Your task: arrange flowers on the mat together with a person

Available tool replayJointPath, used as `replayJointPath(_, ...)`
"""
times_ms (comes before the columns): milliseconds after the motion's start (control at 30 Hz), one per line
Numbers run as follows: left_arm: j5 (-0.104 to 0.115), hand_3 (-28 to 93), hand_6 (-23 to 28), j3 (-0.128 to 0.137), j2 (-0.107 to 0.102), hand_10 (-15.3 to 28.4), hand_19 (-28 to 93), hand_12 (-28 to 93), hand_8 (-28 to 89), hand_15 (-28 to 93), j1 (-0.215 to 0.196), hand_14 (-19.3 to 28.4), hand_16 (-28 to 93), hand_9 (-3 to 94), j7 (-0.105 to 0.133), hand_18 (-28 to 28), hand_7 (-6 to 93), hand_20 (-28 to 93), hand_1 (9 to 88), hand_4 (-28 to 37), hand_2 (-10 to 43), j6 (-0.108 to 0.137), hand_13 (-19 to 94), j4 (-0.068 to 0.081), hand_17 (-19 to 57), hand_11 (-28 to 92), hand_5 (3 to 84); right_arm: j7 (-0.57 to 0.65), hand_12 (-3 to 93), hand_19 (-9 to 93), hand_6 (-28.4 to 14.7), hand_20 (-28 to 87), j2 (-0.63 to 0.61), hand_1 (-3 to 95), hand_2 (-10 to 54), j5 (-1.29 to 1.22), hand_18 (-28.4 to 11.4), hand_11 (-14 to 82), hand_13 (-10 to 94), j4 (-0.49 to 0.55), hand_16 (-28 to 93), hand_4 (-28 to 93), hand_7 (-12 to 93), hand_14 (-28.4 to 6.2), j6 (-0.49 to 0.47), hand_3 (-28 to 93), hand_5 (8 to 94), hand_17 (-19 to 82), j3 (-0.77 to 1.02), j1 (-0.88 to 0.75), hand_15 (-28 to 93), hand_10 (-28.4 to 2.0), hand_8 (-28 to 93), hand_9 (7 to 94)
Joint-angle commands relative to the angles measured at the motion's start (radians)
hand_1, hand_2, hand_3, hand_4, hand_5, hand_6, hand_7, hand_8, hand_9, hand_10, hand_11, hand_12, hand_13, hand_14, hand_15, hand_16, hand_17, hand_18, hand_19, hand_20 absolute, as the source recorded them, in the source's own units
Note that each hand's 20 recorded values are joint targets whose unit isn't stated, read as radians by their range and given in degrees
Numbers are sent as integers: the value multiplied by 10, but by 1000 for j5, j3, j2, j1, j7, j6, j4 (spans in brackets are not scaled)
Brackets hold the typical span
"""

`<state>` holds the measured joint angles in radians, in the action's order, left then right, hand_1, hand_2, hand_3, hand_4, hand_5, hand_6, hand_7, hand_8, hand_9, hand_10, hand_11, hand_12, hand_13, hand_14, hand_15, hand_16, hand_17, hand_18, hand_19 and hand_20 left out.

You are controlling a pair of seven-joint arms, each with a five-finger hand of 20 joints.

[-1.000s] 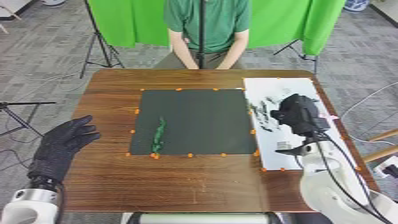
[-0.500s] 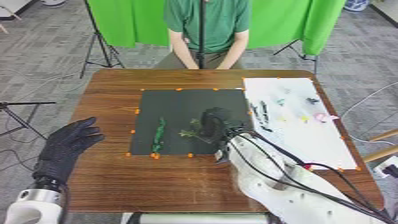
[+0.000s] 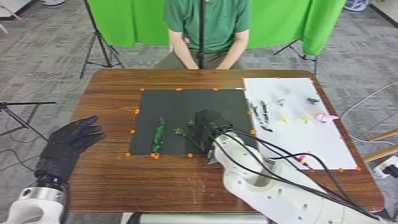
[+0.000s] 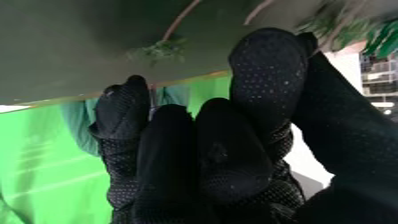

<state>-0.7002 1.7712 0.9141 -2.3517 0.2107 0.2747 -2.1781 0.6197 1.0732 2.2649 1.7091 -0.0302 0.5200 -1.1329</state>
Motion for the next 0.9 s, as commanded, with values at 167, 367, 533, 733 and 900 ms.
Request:
replayJointPath(167, -7, 693, 60, -15, 1, 167, 596, 184, -89, 497, 2, 191, -7, 436, -13, 241, 231, 63, 309, -208, 79, -7, 399, 12, -3, 348, 483, -27, 405, 919, 34, 313, 61, 320, -76, -22, -218, 698, 874, 5, 304, -203, 628, -90, 6, 841, 902, 443, 31, -42, 878, -82, -89, 930)
replayJointPath(367, -7, 693, 60, -23, -2, 166, 596, 184, -89, 498, 15, 191, -7, 436, -16, 241, 231, 63, 309, -207, 79, -11, 399, 17, -3, 348, 482, -6, 406, 923, 35, 310, 90, 309, -64, -18, -218, 694, 880, -22, 301, -209, 624, -89, 61, 842, 905, 448, 25, -23, 874, -80, -86, 933)
replayJointPath(533, -10, 693, 60, -25, -4, 167, 596, 184, -88, 498, 19, 192, -7, 436, -19, 241, 231, 63, 309, -207, 79, -13, 399, 18, -3, 348, 482, 13, 408, 925, 37, 305, 95, 310, -58, -26, -218, 690, 888, -31, 303, -206, 620, -86, 62, 847, 907, 451, 39, -25, 869, -79, -83, 936)
replayJointPath(733, -10, 694, 62, -24, -4, 167, 595, 183, -89, 497, 22, 191, -8, 436, -24, 241, 230, 63, 308, -207, 79, -15, 398, 21, -3, 348, 483, 2, 411, 928, 37, 301, 113, 307, -50, -40, -219, 686, 890, -31, 307, -207, 617, -81, 35, 847, 908, 454, 59, -36, 865, -79, -82, 937)
replayJointPath(900, -10, 693, 61, -29, -8, 167, 595, 184, -88, 498, 31, 192, -7, 436, -24, 241, 231, 63, 309, -207, 79, -17, 398, 25, -3, 348, 483, -6, 413, 928, 36, 298, 123, 304, -42, -54, -218, 681, 887, -32, 312, -207, 611, -81, 39, 843, 908, 452, 62, -38, 862, -80, -82, 936)
